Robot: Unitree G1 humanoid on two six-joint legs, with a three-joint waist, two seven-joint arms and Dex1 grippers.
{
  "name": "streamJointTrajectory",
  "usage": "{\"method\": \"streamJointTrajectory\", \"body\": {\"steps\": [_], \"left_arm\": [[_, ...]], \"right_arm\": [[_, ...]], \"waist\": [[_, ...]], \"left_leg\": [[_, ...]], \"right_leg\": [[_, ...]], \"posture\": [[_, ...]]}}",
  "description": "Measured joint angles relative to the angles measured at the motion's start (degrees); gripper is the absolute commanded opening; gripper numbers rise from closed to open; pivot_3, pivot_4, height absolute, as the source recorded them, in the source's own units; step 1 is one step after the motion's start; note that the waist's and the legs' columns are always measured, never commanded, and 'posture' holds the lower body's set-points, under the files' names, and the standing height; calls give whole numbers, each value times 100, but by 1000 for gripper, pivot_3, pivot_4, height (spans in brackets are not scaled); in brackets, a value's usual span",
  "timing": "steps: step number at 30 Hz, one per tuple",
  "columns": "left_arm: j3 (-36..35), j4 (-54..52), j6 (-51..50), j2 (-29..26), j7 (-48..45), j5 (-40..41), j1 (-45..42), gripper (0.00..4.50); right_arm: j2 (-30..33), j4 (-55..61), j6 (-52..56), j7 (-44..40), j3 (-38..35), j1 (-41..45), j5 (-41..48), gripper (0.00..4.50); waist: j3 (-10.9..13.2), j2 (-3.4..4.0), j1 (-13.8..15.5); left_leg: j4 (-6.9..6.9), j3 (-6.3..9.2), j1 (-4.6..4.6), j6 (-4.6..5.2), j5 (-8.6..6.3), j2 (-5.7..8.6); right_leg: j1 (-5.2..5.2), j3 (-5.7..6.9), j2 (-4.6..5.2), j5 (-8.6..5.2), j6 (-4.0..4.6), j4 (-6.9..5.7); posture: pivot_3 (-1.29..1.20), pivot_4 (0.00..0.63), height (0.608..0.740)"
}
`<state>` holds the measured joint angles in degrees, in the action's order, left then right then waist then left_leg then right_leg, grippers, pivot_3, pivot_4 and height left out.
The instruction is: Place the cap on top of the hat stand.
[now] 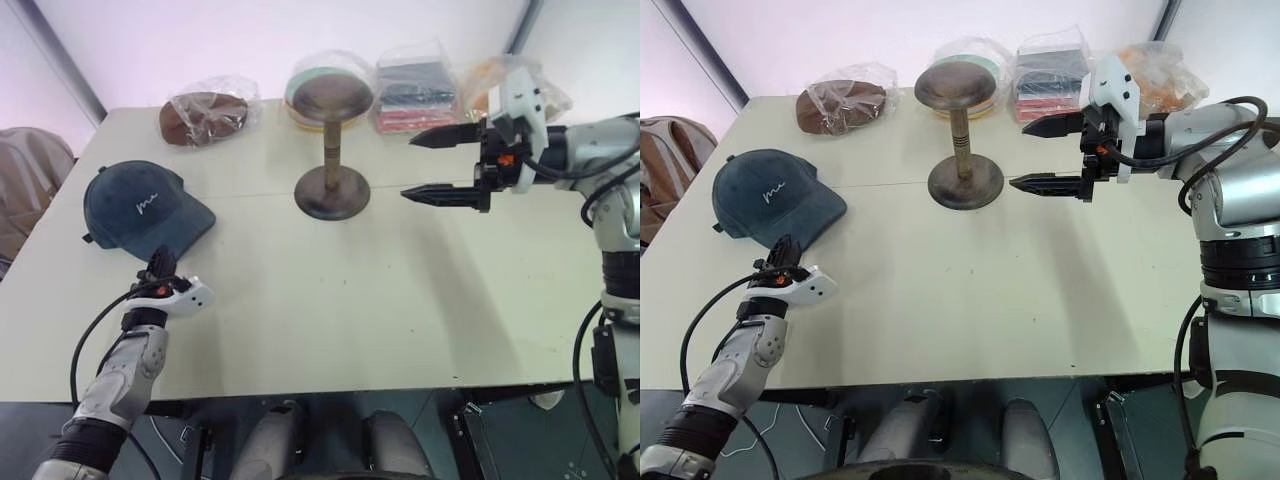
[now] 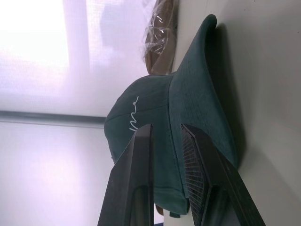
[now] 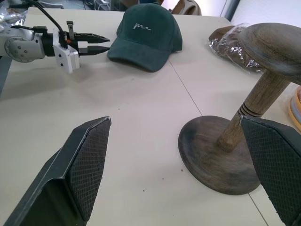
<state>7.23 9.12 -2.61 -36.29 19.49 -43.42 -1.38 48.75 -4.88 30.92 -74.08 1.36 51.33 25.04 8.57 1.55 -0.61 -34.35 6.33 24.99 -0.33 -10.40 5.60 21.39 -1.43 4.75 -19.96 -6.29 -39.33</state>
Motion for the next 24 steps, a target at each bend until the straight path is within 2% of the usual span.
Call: {"method": "streamJointTrajectory", "body": {"steps": [7, 14, 19, 21, 24], "left_arm": [[-30, 146, 242, 3, 44, 89, -59, 904], [-401, 36, 1042, -77, -1015, 1155, 36, 904], [-682, -318, 1078, -53, -1722, 1740, 199, 904], [-765, -447, 1055, -66, -1978, 1908, 271, 1441], [-768, -644, 890, -79, -2373, 1987, 342, 2535]], "right_arm": [[5, 0, 0, 0, 0, 0, 0, 4500], [8, 0, -1, 0, -1, 1, 0, 4500], [8, 0, -3, 0, 0, 0, -1, 4500], [4, 0, -6, 1, 0, 0, -2, 4500], [2, -2, -16, 4, 0, 1, -3, 4500]], "waist": [[-1, 1, 15], [-1, 2, 40], [5, -9, 31], [8, -14, 20], [22, -37, -3]], "left_leg": [[1, 0, -5, -1, 0, 0], [3, -1, -5, -1, 0, 14], [8, -1, -4, 0, 0, 30], [9, 0, -4, 0, 0, 29], [10, 3, 2, 0, 1, 27]], "right_leg": [[-4, 1, 0, 0, 0, 0], [-4, 1, 21, 0, -1, 12], [-4, 1, 34, 0, -2, 18], [-4, 2, 33, 0, -2, 18], [0, 4, 29, 0, -2, 17]], "posture": [[0, 150, 740], [0, 150, 740], [0, 150, 740], [0, 150, 740], [0, 150, 740]]}}
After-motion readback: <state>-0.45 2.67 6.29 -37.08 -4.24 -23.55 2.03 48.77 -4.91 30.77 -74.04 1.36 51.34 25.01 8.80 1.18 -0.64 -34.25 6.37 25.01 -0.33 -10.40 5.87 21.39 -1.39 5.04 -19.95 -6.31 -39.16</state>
